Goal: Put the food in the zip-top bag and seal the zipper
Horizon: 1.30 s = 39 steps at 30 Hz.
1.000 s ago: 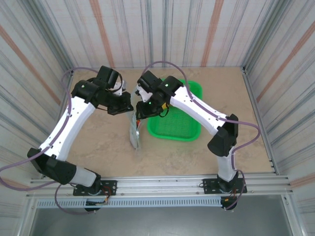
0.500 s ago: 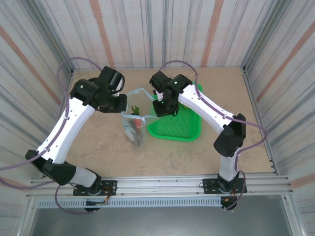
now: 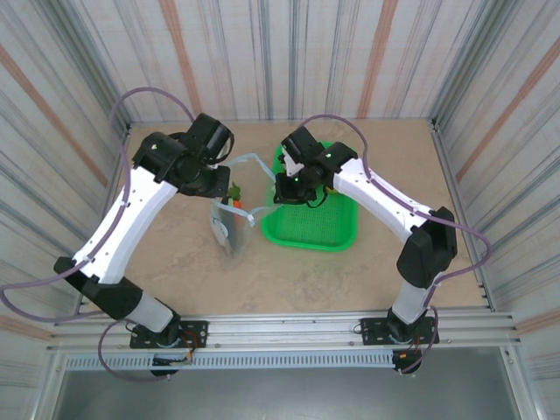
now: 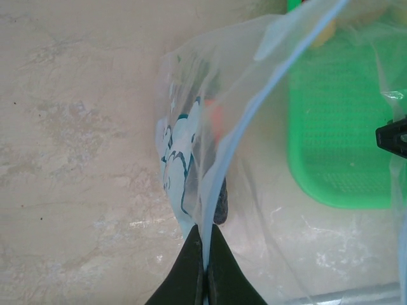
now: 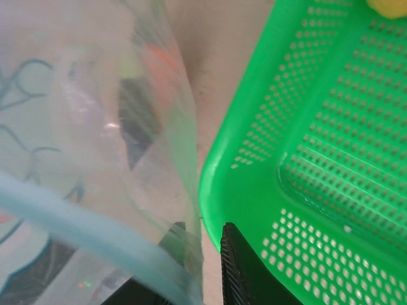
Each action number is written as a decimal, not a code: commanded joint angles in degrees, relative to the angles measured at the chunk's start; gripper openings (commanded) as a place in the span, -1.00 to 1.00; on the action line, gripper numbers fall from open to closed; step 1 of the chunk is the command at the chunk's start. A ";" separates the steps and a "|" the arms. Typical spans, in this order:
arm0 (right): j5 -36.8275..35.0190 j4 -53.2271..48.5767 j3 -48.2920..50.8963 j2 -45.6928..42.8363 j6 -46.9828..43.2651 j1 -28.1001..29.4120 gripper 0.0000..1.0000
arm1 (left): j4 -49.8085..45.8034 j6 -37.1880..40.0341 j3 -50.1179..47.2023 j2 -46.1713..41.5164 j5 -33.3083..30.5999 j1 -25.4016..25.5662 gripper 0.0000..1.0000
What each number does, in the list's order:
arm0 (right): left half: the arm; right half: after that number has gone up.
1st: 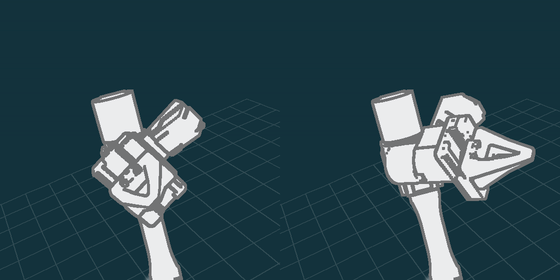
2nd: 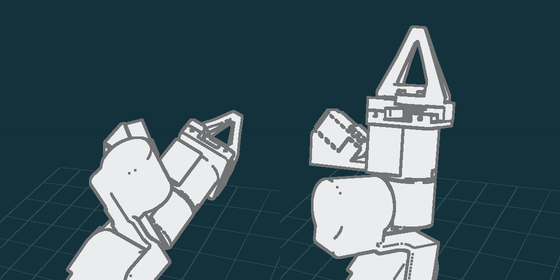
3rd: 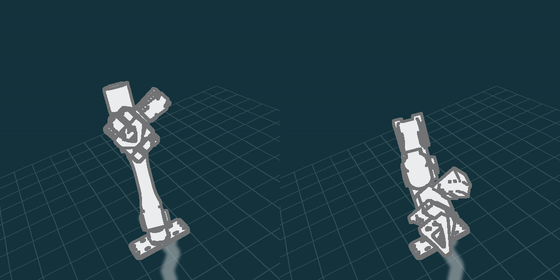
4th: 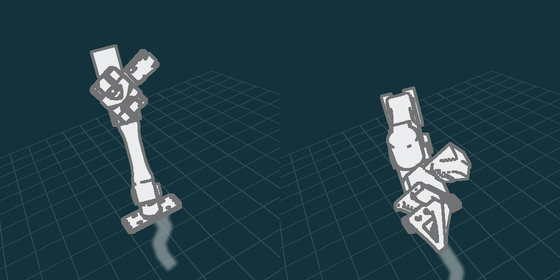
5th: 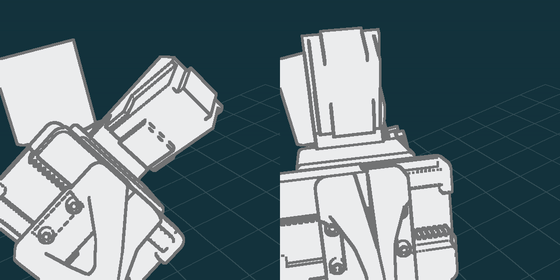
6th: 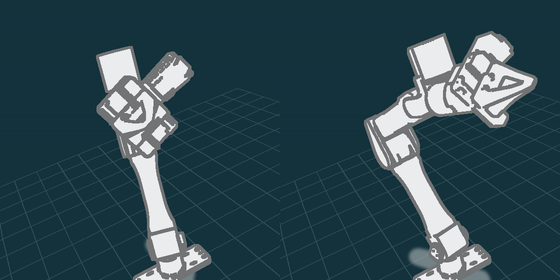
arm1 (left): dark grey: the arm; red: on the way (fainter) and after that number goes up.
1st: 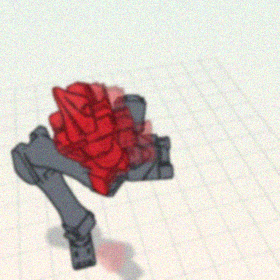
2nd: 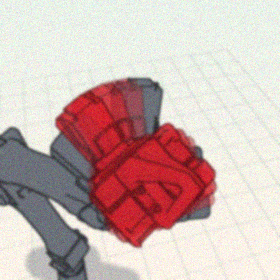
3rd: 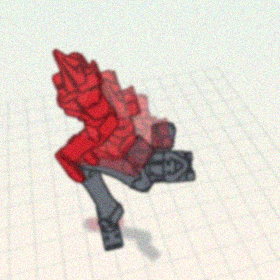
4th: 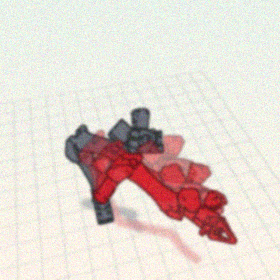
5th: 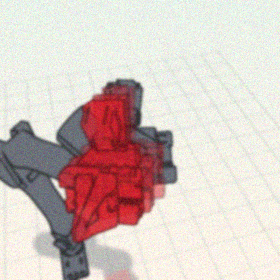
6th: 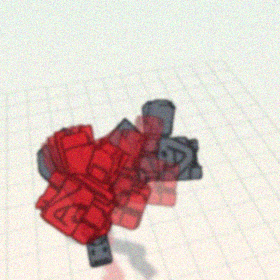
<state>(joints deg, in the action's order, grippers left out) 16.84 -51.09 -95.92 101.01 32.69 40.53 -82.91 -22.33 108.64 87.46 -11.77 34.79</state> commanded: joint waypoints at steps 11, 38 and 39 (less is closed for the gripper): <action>3.12 0.18 -4.47 0.62 -3.58 -2.55 -0.10 | 19.01 -11.06 -12.05 2.19 14.25 -1.86 -1.00; -31.85 -1.52 -8.67 13.98 -8.77 -17.49 0.41 | 32.11 -16.46 -23.57 -5.72 28.35 -7.05 -1.00; -32.58 -2.73 -10.19 15.48 -8.79 -17.48 0.41 | 32.18 -16.56 -23.90 -6.17 28.46 -7.23 -1.00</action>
<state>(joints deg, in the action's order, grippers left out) -11.07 -50.68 -101.16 113.99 25.98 23.22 -51.48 -38.00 85.67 83.94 15.09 28.36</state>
